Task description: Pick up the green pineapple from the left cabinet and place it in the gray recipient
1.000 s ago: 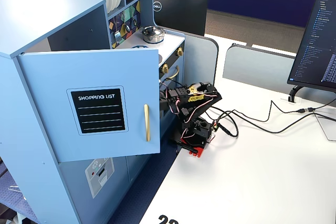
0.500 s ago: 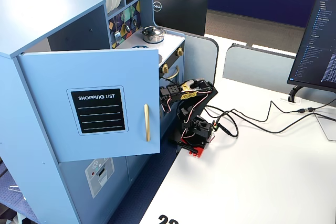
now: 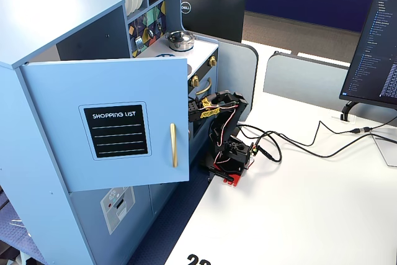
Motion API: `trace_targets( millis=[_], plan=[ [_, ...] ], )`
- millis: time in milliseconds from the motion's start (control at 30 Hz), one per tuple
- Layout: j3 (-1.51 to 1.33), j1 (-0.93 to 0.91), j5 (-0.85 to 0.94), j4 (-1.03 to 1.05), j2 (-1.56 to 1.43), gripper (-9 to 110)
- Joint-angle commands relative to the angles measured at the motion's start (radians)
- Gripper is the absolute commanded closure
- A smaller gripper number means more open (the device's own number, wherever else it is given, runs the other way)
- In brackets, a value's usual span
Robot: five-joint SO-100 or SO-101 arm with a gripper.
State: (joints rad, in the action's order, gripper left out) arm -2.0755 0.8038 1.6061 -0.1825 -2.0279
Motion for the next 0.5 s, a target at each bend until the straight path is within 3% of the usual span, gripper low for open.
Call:
trace_targets(
  millis=[0, 333, 467],
  plan=[
    [0.11, -0.025, -0.006, 0.009, 0.035, 66],
    [0.336, -0.009, -0.003, 0.008, 0.255, 72],
    [0.403, 0.012, 0.02, -0.017, 0.314, 99]
  ],
)
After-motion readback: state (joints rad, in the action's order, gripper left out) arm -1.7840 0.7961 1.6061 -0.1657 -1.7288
